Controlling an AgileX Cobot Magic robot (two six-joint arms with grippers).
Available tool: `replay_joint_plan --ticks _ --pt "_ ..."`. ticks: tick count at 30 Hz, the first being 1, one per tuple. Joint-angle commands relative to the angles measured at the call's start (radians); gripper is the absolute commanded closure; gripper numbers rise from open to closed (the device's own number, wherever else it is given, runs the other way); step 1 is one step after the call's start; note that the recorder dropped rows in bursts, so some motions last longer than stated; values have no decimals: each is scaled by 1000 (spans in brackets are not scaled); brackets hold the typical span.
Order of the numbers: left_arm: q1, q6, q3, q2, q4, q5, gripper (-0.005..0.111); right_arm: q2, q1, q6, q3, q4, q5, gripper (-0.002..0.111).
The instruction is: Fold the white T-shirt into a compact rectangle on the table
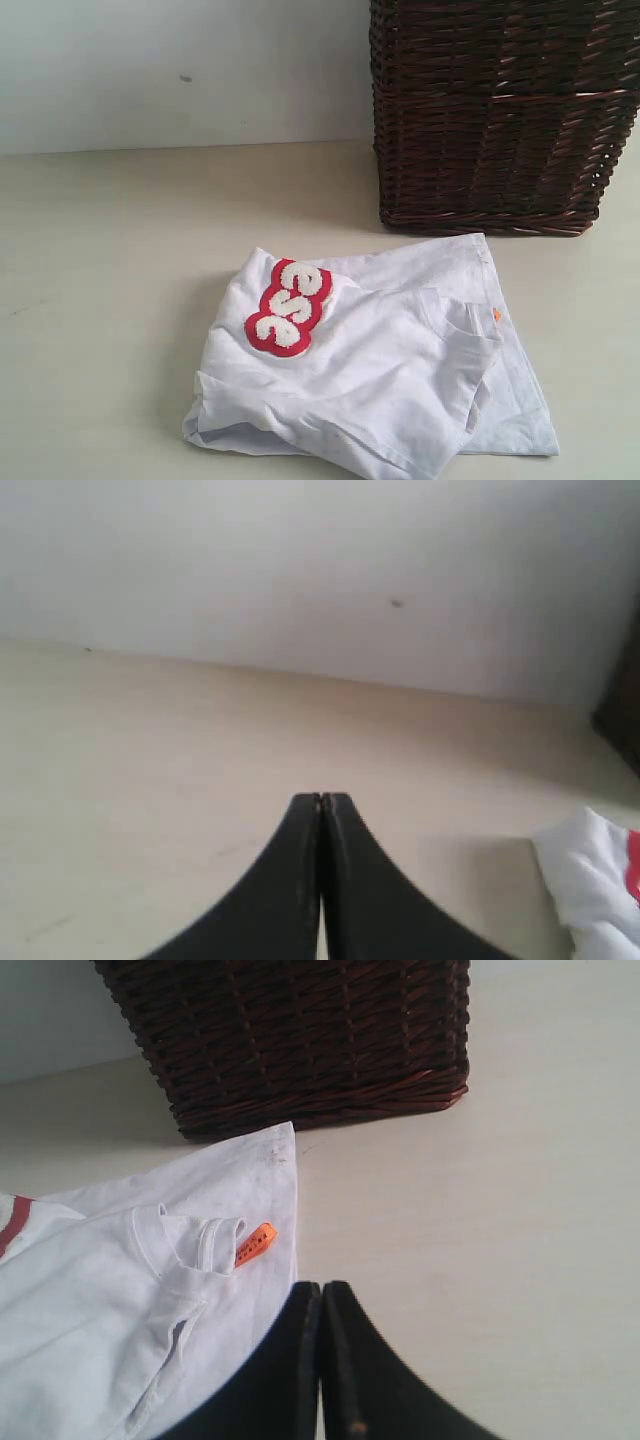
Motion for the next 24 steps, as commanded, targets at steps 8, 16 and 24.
replay_joint_plan --ticks 8,16,24 --pt "2 -2 3 -14 27 204 107 -4 1 -5 5 3 -3 108" --pt "2 -270 3 -14 365 141 107 -4 1 -5 5 3 -3 108" --pt "2 -481 3 -14 480 141 107 -4 1 -5 5 3 -3 108"
